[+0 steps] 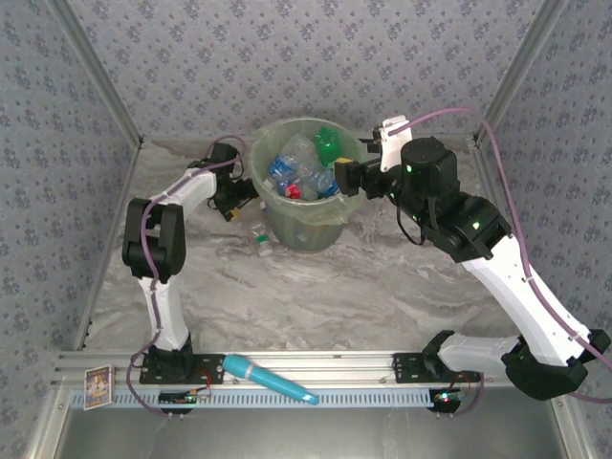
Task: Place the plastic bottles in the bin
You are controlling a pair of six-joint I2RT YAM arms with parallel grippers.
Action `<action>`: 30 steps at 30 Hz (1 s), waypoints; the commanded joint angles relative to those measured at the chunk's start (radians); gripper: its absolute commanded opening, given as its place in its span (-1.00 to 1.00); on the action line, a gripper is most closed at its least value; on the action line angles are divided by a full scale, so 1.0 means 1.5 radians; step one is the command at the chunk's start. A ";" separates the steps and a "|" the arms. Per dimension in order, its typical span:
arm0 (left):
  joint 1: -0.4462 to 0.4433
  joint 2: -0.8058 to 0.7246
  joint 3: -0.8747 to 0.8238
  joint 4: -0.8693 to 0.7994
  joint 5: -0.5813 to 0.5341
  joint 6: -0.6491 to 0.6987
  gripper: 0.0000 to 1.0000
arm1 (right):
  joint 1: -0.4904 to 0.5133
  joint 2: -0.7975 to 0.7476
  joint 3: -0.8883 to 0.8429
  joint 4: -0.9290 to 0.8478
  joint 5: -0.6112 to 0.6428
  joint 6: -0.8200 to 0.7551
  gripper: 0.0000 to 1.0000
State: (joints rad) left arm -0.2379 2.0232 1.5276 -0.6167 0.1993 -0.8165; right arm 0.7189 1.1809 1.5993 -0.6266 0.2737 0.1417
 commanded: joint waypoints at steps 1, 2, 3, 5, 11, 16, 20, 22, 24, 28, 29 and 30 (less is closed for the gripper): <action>-0.008 0.007 0.022 -0.030 0.006 0.010 0.54 | 0.004 -0.003 0.001 -0.006 0.014 -0.008 0.99; -0.008 0.004 0.019 -0.031 0.001 0.010 0.54 | 0.004 -0.001 0.002 -0.005 0.014 -0.010 0.99; -0.009 0.000 0.016 -0.033 -0.002 0.011 0.53 | 0.004 -0.001 0.002 -0.004 0.015 -0.012 0.99; -0.008 -0.010 0.009 -0.037 -0.009 0.016 0.52 | 0.003 0.001 0.003 -0.001 0.014 -0.015 0.99; -0.007 -0.025 -0.013 -0.035 -0.008 0.023 0.48 | 0.000 0.010 -0.002 0.009 0.004 -0.015 0.99; -0.007 -0.029 -0.048 -0.012 0.014 0.011 0.44 | -0.005 0.011 -0.003 0.012 -0.002 -0.014 0.99; -0.005 -0.043 -0.061 -0.012 0.012 0.013 0.21 | -0.008 0.009 -0.005 0.012 -0.005 -0.013 0.99; 0.000 -0.059 -0.067 -0.018 0.004 0.014 0.20 | -0.007 0.008 -0.006 0.013 -0.006 -0.012 0.99; 0.007 -0.083 -0.078 -0.017 0.002 0.013 0.18 | -0.007 0.005 -0.009 0.014 -0.006 -0.011 0.99; 0.028 -0.145 -0.106 -0.022 -0.002 0.014 0.15 | -0.007 -0.001 -0.013 0.014 -0.004 -0.007 0.99; 0.034 -0.165 -0.114 -0.024 -0.006 0.014 0.14 | -0.008 -0.003 -0.015 0.014 -0.002 -0.006 0.99; 0.039 -0.180 -0.118 -0.027 -0.009 0.014 0.12 | -0.007 -0.006 -0.019 0.014 -0.002 -0.005 0.99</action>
State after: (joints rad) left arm -0.2020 1.8549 1.3621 -0.6334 0.2008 -0.8021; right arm 0.7132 1.1976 1.5799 -0.6216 0.2729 0.1387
